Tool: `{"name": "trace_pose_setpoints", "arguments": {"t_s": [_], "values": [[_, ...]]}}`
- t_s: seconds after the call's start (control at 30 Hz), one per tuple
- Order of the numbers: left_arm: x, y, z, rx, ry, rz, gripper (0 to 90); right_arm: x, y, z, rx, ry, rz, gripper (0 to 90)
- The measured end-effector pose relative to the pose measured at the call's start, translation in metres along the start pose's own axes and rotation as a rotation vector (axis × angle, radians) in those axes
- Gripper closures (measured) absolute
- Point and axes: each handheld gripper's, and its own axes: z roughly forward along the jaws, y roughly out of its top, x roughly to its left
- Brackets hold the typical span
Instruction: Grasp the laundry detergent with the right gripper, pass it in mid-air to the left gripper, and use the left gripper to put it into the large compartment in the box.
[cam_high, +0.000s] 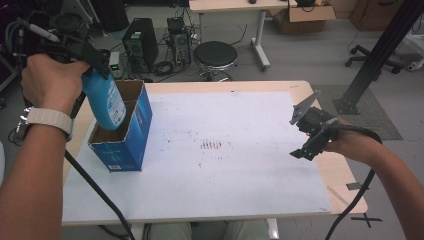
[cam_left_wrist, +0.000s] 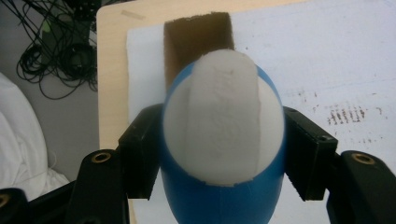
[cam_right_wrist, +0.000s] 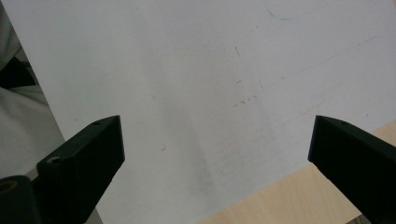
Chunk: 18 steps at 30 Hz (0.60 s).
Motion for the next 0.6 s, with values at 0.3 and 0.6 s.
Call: {"name": "trace_pose_setpoints", "arguments": {"t_s": [0.3,0.6], "values": [[0.005,-0.010,0.039,0.002,-0.020,0.005,38.1,-0.002,-0.005,0.004,0.004,-0.001,0.013,3.3],[0.007,-0.022,0.070,0.011,-0.017,0.008,38.1,-0.002,-0.008,0.005,0.006,-0.002,0.021,3.3]]}}
